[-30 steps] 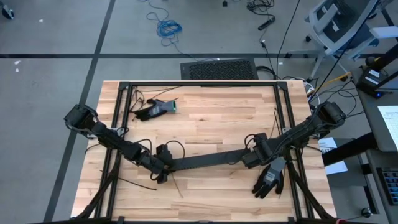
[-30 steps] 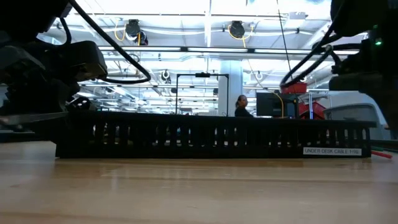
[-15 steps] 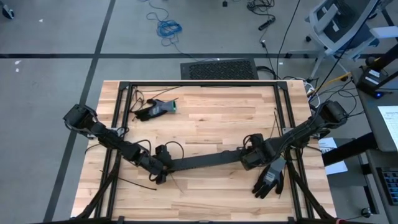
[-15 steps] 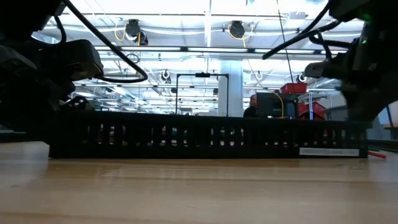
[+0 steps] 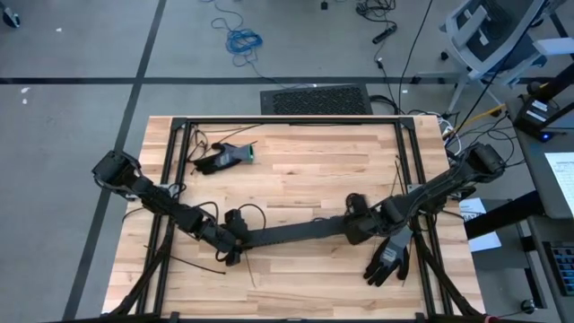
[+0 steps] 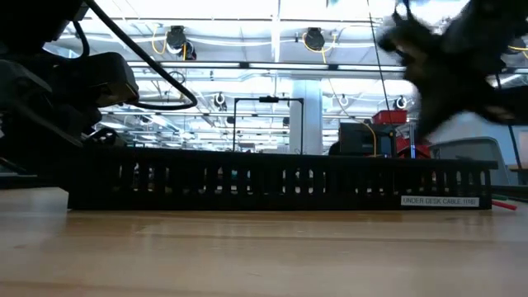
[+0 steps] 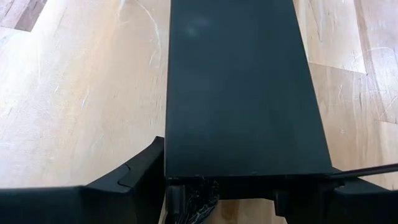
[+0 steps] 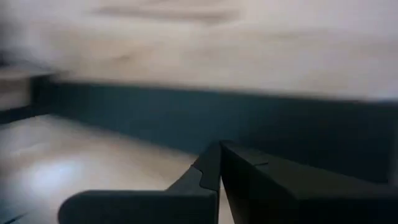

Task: Ziptie cables
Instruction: Close the black cable duct

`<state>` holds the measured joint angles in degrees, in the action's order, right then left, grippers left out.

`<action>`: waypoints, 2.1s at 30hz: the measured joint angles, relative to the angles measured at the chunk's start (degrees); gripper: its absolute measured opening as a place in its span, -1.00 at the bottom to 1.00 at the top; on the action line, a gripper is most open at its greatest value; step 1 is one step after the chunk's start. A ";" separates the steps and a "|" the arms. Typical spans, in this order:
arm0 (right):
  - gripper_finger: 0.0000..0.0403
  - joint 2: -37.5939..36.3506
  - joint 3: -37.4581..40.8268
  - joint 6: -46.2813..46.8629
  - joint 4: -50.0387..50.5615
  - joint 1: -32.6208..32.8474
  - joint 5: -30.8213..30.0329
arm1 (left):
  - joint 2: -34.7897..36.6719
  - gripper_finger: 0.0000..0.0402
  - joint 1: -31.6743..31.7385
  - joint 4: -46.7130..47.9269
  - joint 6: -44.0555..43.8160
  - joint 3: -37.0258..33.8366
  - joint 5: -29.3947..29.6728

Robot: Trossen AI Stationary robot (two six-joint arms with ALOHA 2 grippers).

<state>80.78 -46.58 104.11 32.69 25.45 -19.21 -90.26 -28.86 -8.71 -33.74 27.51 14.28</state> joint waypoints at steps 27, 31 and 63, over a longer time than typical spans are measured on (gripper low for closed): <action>-1.00 0.56 2.96 -14.62 -12.36 -3.63 0.09 | 1.73 0.61 3.17 1.06 -3.29 2.34 -8.85; -1.00 0.56 2.96 -16.37 -12.21 -3.63 0.09 | 5.49 0.66 3.22 3.78 -4.16 2.36 -9.41; -1.00 -2.03 1.98 -47.71 -19.18 -16.69 -6.92 | 33.06 0.66 6.90 39.92 -12.41 7.70 8.38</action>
<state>78.75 -44.60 56.41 13.51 8.76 -26.12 -57.20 -21.97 31.20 -46.15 35.20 22.67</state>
